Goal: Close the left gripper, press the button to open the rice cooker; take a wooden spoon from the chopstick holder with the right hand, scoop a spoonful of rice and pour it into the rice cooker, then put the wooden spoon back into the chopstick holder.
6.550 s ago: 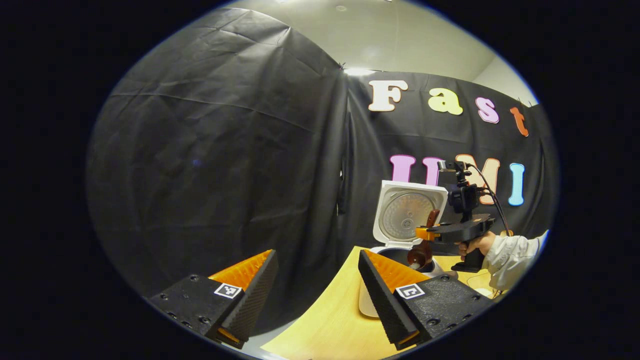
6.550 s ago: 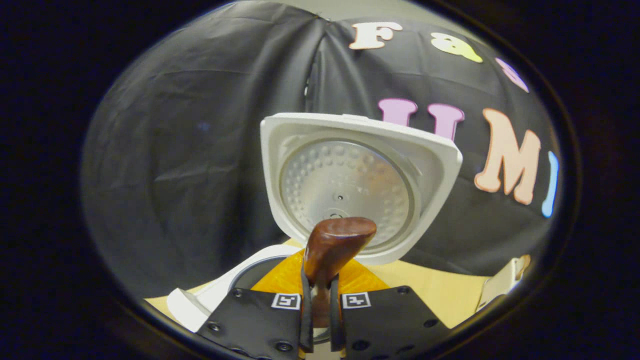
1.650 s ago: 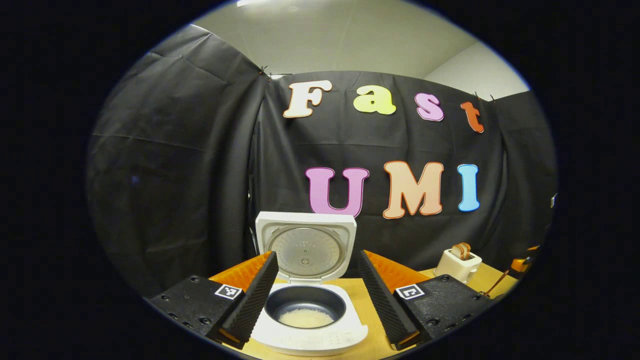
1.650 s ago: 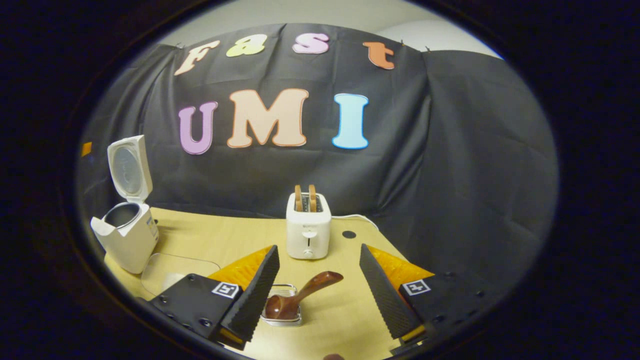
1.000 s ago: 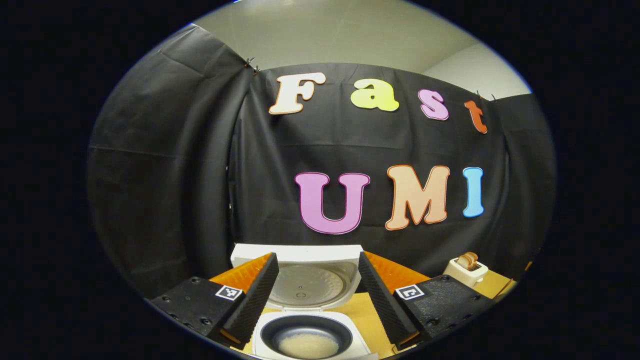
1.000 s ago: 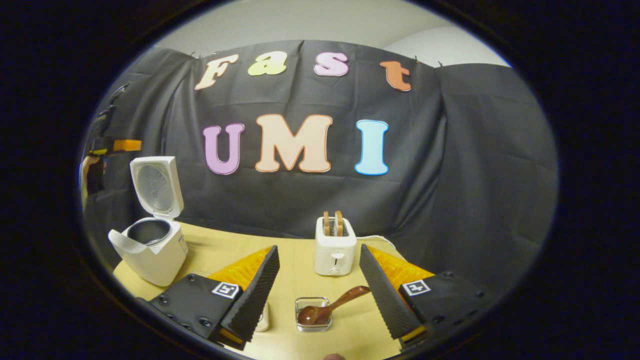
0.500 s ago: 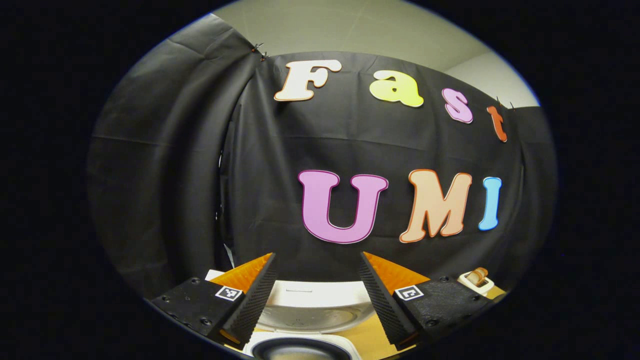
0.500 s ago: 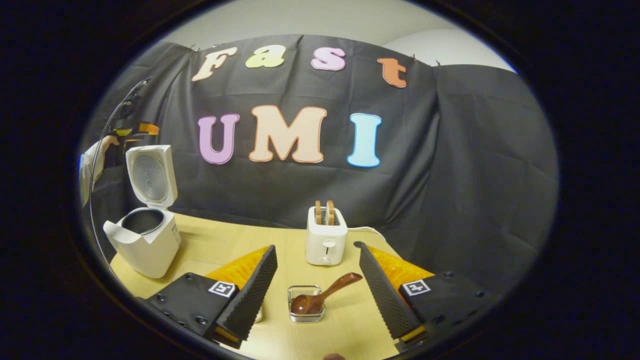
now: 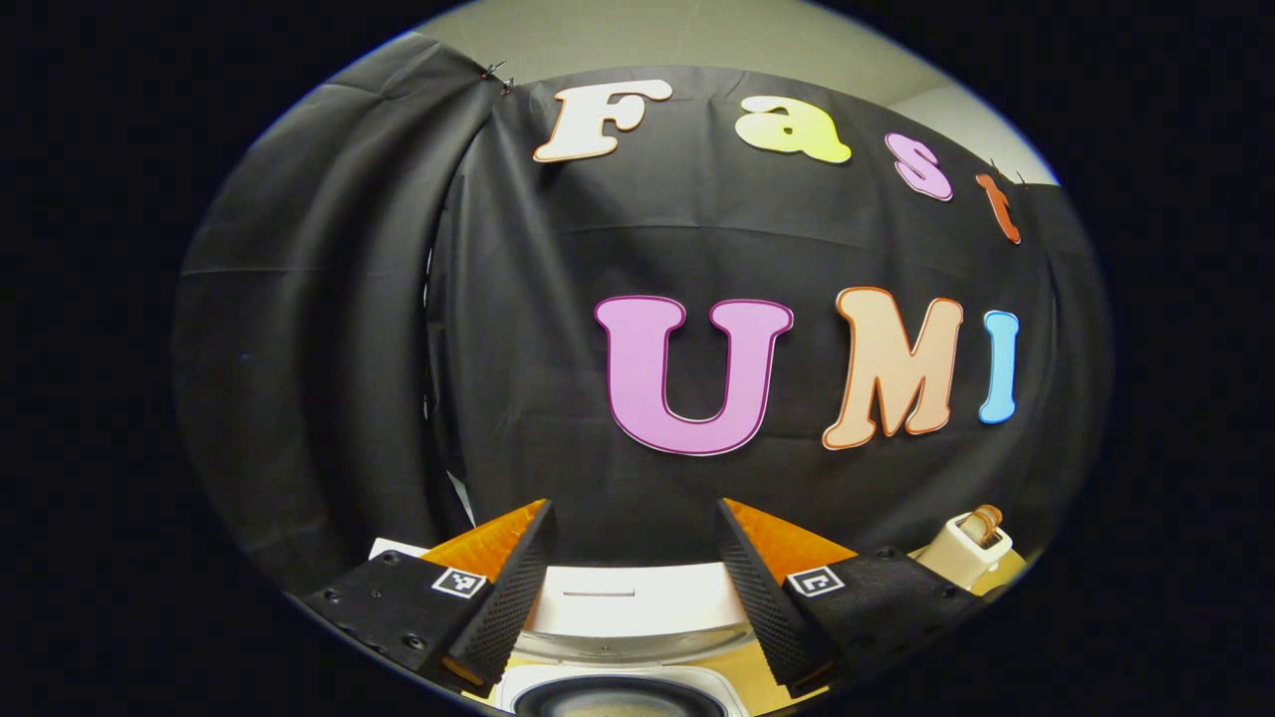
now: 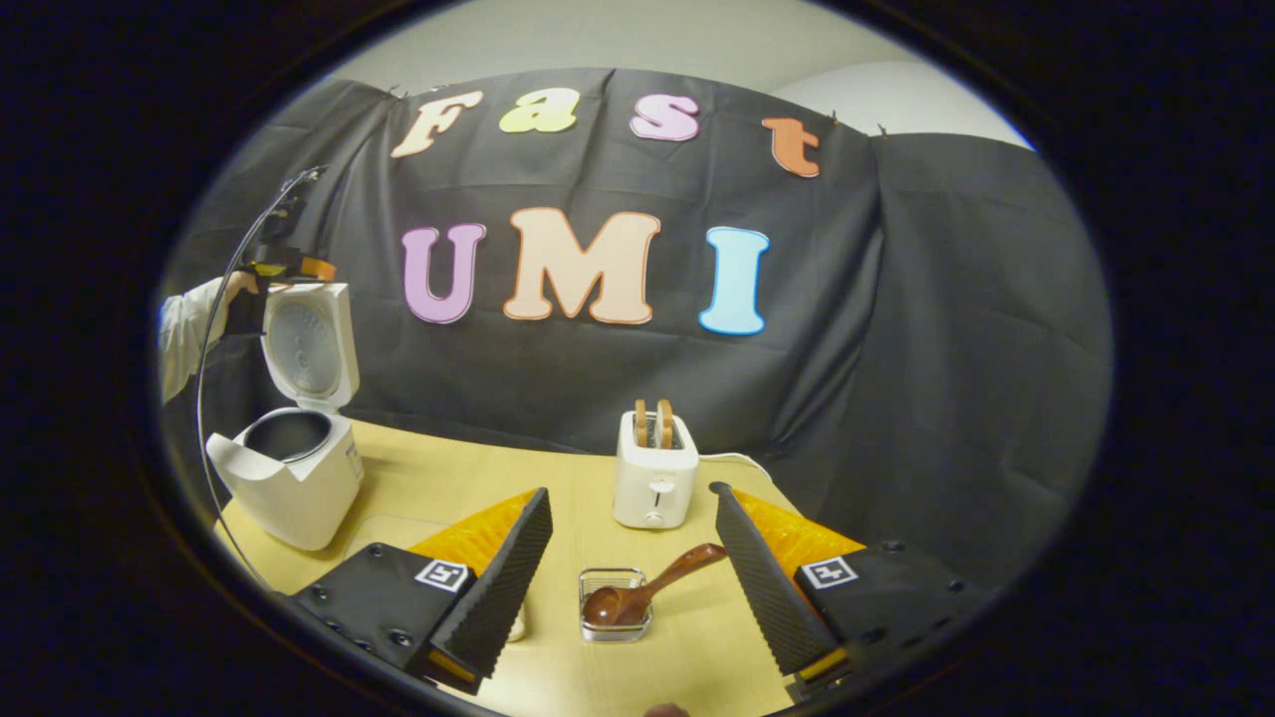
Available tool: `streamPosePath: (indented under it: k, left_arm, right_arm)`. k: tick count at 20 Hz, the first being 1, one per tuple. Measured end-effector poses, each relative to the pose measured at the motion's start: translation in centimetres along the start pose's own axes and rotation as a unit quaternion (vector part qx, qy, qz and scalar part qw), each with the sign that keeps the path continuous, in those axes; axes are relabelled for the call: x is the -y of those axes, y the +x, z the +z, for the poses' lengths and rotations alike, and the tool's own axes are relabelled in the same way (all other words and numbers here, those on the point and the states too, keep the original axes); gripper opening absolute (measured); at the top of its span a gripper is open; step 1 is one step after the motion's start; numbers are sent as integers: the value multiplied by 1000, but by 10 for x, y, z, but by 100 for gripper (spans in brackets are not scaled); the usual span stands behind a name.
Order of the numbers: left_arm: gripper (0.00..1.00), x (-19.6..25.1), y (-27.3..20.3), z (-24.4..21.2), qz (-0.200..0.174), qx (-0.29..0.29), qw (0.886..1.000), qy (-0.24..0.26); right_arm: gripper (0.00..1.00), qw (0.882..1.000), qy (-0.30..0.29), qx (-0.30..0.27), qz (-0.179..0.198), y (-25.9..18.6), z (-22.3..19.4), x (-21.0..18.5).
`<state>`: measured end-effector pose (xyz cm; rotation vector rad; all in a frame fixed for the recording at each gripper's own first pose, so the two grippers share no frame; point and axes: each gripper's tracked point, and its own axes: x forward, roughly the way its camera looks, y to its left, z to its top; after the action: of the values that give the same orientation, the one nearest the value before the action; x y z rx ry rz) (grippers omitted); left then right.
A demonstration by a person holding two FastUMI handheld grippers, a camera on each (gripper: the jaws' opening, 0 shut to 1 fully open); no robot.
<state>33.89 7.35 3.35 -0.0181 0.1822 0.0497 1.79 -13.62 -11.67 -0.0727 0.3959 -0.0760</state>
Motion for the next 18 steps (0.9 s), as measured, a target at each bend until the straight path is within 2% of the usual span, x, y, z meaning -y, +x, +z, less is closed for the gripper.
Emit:
streamPosePath:
  k: [3,6,9,18]
  left_arm:
    - [95,0,-9,-3,-1,-3,1000,2]
    - [92,2,-25,-7,2,-2,1000,8]
    - [95,4,-39,-12,7,1,1000,5]
    - [94,11,-102,-47,8,-5,1000,-15]
  right_arm:
    - [100,1000,-14,12,7,3,6,-4]
    - [100,999,-13,23,26,7,17,-16]
    - [100,998,-9,33,46,10,24,-29]
    - [100,996,-3,30,88,16,25,-55]
